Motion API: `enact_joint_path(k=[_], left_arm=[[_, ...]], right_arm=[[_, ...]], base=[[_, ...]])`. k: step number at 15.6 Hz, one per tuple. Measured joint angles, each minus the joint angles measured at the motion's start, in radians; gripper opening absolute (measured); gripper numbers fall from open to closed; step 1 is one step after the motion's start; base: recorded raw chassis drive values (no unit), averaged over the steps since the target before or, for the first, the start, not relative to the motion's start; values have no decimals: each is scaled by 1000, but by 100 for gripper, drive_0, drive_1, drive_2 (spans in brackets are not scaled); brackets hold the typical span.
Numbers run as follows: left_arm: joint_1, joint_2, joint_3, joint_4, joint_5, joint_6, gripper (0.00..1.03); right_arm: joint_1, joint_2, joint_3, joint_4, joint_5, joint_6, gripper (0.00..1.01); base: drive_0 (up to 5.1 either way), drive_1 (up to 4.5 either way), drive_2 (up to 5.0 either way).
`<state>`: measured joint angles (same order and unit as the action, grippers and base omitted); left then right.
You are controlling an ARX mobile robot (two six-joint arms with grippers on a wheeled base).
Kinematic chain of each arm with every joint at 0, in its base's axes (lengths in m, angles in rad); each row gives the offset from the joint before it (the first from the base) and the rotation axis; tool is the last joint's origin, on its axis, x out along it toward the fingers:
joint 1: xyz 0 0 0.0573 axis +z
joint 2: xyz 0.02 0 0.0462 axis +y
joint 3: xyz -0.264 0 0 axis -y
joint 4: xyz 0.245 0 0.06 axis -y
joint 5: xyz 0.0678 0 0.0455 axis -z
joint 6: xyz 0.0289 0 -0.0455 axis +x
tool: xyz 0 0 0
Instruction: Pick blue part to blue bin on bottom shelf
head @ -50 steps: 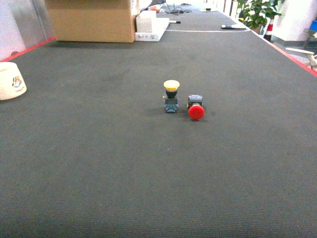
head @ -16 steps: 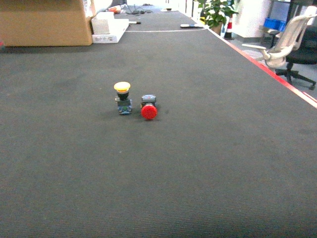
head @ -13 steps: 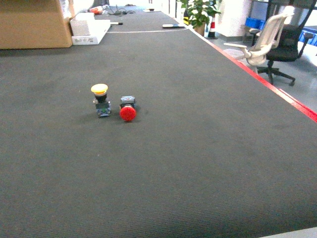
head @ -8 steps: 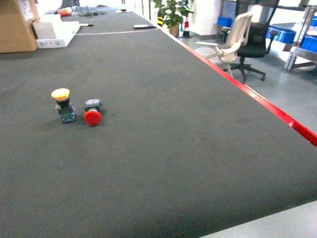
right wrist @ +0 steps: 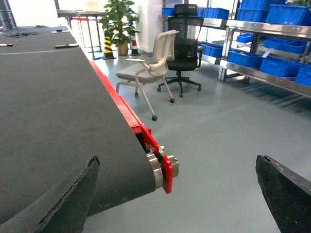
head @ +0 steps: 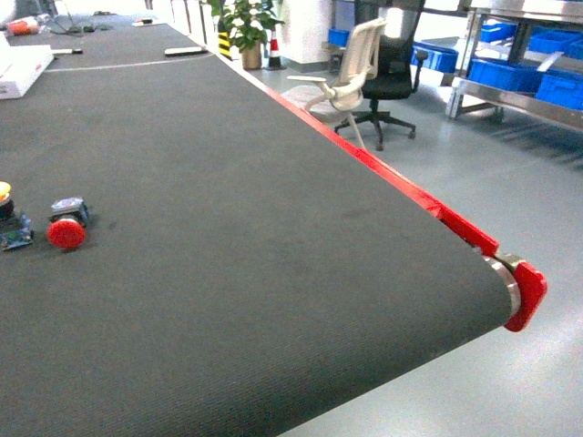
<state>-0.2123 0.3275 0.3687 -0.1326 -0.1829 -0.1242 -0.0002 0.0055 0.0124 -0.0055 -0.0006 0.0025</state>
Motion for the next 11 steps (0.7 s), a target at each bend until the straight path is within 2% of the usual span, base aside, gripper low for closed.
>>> enact_joint_path(k=[11], left_arm=[[0,0,0,0,0,0,45]], right_arm=[[0,0,0,0,0,0,98]], base=[[-158,-158,-158]])
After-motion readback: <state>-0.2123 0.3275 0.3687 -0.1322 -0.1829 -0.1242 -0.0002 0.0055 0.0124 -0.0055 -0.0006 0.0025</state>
